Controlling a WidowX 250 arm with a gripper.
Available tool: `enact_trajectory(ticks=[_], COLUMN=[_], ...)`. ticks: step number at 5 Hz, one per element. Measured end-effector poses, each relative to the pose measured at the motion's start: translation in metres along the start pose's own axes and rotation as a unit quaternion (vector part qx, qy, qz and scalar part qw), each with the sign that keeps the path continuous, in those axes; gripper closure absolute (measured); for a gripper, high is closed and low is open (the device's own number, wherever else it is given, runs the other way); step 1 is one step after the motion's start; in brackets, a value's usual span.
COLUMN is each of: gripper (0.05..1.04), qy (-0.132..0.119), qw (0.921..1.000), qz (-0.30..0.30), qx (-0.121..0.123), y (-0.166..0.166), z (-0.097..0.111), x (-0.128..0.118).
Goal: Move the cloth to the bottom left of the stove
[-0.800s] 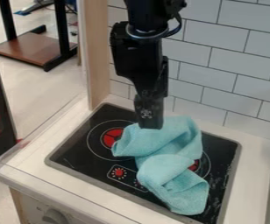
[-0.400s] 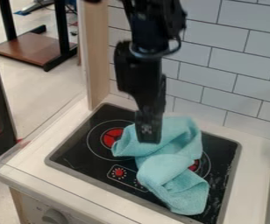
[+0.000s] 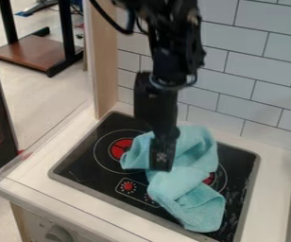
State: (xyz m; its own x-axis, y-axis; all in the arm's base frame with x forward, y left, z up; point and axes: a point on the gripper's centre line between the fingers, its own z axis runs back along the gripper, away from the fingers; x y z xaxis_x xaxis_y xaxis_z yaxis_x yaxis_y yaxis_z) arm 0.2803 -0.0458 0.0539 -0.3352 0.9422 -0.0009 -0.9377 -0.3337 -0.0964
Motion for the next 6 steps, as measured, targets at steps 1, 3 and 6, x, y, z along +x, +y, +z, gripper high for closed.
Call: enact_trajectory(ticks=[1, 3, 6], gripper=[0.085, 0.085, 0.085], qy=[-0.018, -0.032, -0.032], qw=[0.9997, 0.9994, 0.9942], qz=[0.010, 0.012, 0.101], qx=[0.010, 0.011, 0.015], y=[-0.006, -0.021, -0.056], z=[-0.022, -0.057, -0.064], x=[0.000, -0.006, 0.034])
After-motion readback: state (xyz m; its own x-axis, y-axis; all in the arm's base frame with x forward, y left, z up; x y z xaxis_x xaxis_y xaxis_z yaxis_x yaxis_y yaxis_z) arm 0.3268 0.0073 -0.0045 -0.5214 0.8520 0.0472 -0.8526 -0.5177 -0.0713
